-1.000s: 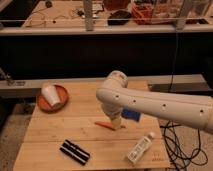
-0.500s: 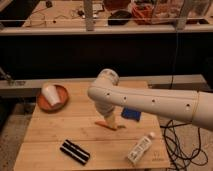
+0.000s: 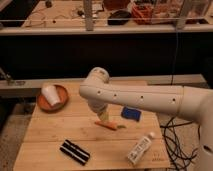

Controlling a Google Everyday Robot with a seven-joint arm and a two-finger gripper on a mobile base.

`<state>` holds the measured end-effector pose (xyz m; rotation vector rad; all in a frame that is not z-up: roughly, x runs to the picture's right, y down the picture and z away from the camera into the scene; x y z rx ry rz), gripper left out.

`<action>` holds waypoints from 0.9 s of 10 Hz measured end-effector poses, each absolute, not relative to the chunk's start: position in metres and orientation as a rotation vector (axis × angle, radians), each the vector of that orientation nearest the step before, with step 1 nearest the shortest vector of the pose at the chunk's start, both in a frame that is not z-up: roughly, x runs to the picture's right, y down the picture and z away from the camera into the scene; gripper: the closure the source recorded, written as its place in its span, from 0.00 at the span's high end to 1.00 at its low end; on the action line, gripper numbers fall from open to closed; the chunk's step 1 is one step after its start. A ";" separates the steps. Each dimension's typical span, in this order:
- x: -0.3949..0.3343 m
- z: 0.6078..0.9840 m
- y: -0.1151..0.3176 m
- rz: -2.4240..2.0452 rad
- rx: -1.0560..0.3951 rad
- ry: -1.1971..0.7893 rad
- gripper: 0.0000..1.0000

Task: Move the arm in a circular motion

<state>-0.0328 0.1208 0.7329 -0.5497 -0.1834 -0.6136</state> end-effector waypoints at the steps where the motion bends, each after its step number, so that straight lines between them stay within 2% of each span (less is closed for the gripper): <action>1: -0.032 0.736 0.119 -0.617 -0.549 -0.180 0.80; 9: -0.058 0.764 0.078 -0.631 -0.529 -0.191 0.80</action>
